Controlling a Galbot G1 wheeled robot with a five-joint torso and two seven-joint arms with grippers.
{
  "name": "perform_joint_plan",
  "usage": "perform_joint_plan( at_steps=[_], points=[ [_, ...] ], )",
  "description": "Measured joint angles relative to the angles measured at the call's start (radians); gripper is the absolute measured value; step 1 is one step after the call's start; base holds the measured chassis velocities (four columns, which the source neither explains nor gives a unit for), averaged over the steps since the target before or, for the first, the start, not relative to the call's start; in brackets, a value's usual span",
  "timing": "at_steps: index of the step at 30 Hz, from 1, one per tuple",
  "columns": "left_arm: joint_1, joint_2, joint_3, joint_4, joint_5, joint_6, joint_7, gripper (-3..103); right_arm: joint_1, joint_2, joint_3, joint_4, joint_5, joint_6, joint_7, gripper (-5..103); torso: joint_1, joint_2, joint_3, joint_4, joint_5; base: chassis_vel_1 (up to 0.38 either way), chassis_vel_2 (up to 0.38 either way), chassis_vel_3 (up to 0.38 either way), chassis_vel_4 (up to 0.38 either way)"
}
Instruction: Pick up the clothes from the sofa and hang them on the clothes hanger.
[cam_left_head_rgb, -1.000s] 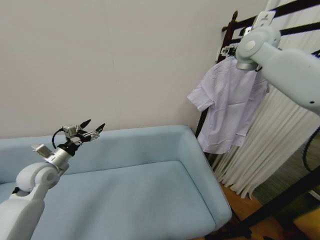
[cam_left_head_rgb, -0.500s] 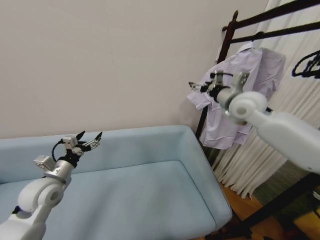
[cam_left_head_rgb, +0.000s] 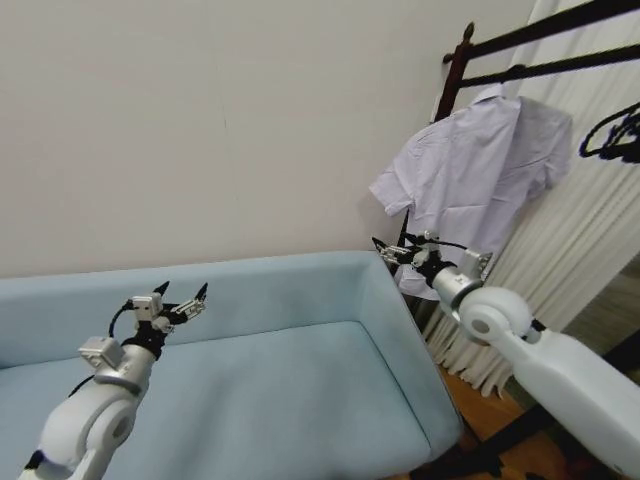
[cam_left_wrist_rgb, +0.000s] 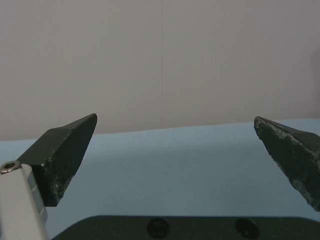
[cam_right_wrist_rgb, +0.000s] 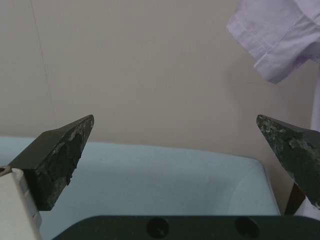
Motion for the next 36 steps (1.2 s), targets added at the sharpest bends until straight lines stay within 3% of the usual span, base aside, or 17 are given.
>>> perform_joint_plan(
  at_steps=[4, 9, 11, 19, 28, 36],
  points=[
    [0.063, -0.094, 0.014, -0.025, 0.086, -0.029, 0.000, 100, -0.121, 0.059, 0.031, 0.060, -0.109, -0.020, 0.068, 100, 0.000, 0.000, 0.000, 0.0000, -0.0004, 0.000, 0.000, 0.000, 0.000],
    [0.100, -0.161, 0.044, -0.042, 0.149, -0.057, 0.001, 100, -0.209, 0.115, 0.053, 0.108, -0.179, -0.036, 0.111, 100, 0.000, 0.000, 0.000, 0.0000, -0.0003, 0.000, 0.000, 0.000, 0.000],
    [0.136, -0.208, 0.071, -0.063, 0.200, -0.076, 0.004, 100, -0.297, 0.170, 0.096, 0.142, -0.268, -0.035, 0.087, 100, 0.000, 0.000, 0.000, -0.0002, -0.0001, 0.000, 0.000, 0.000, 0.000],
    [0.189, -0.295, 0.146, -0.087, 0.325, -0.125, 0.044, 100, -0.453, 0.348, 0.135, 0.219, -0.454, -0.022, -0.005, 100, 0.000, 0.000, 0.000, -0.0002, -0.0002, 0.000, 0.000, 0.000, 0.000],
    [0.214, -0.357, 0.160, -0.081, 0.440, -0.177, 0.073, 100, -0.516, 0.452, 0.145, 0.238, -0.611, -0.038, 0.015, 100, 0.000, 0.000, 0.000, 0.0001, -0.0003, 0.000, 0.000, 0.000, 0.000],
    [0.202, -0.332, 0.170, -0.075, 0.439, -0.176, 0.082, 100, -0.577, 0.488, 0.151, 0.284, -0.613, -0.066, 0.024, 100, 0.000, 0.000, 0.000, -0.0002, -0.0003, 0.000, 0.000, 0.000, 0.000]
  ],
)
